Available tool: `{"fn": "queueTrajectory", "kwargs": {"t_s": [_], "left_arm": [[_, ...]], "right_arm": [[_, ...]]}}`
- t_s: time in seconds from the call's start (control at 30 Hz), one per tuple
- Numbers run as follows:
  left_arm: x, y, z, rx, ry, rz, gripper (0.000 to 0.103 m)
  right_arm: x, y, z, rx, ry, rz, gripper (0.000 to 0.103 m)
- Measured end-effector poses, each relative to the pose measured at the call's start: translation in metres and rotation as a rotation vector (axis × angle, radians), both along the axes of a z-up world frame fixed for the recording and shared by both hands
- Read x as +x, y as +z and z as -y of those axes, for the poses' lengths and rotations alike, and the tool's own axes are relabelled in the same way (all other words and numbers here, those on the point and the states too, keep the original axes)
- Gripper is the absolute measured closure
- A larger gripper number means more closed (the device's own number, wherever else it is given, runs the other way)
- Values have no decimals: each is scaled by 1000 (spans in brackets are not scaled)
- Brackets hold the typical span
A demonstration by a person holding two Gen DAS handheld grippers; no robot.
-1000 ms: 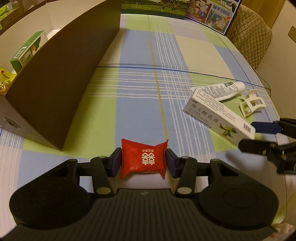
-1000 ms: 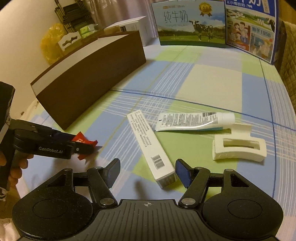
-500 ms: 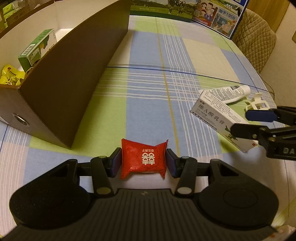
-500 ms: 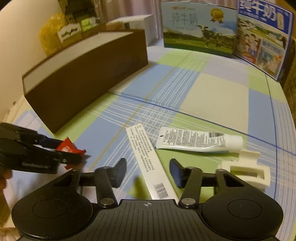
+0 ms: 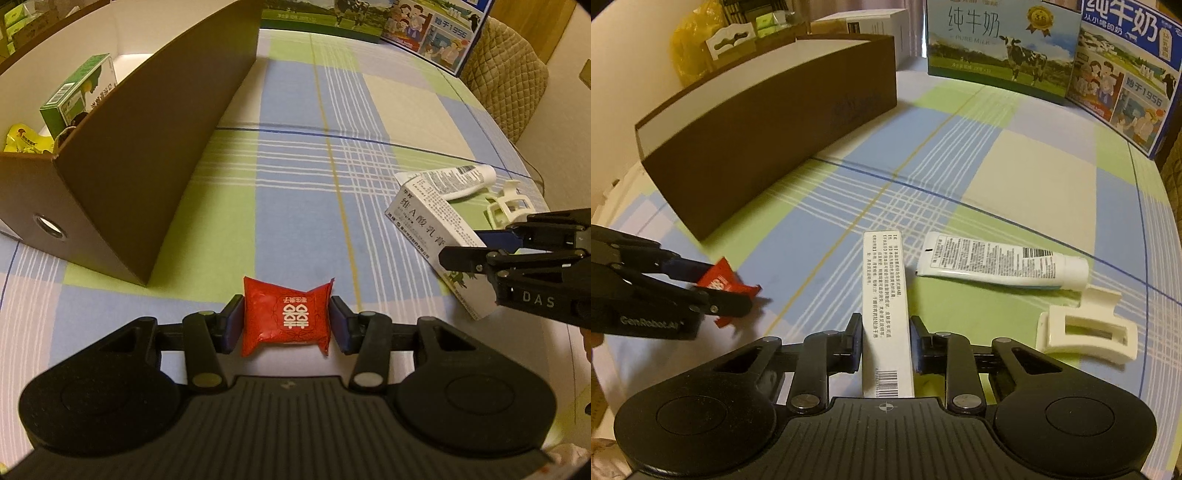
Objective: Organize objects
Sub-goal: 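Carry the red candy and ointment box into the open box with both tools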
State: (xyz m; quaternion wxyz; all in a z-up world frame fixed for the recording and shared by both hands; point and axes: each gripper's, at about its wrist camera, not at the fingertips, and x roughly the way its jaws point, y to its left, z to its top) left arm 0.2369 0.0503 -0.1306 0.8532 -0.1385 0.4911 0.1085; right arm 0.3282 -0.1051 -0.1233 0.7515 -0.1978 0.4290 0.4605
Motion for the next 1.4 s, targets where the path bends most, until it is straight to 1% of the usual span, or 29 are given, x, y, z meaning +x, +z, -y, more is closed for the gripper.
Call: {"fn": "queueTrajectory", "kwargs": {"t_s": [0.2,0.37,0.53,0.7,0.87,1.03,1.23,1.4], "left_arm": [[-3,8,4,-13,-49,3,61],[-9,25,2,-31,-79,33,61],[-16,53,-4,-49,-115,99,61],[-23,88,-16,-48,-144,185,61],[-28,119,-42,-30,-138,252,61],[-32,143,-78,7,-107,280,61],[-26,151,-131,54,-62,292,61],[-11,152,-171,75,-47,290,61]], "right_arm": [[-14,14,6,24,-39,-22,81],[-23,33,11,66,-99,-50,81],[-33,63,10,140,-148,-62,81],[-42,92,-7,211,-170,-58,81],[-54,117,-41,279,-148,-63,81],[-61,130,-85,333,-131,-87,81],[-53,135,-139,356,-144,-116,81],[-35,131,-180,342,-181,-119,81]]}}
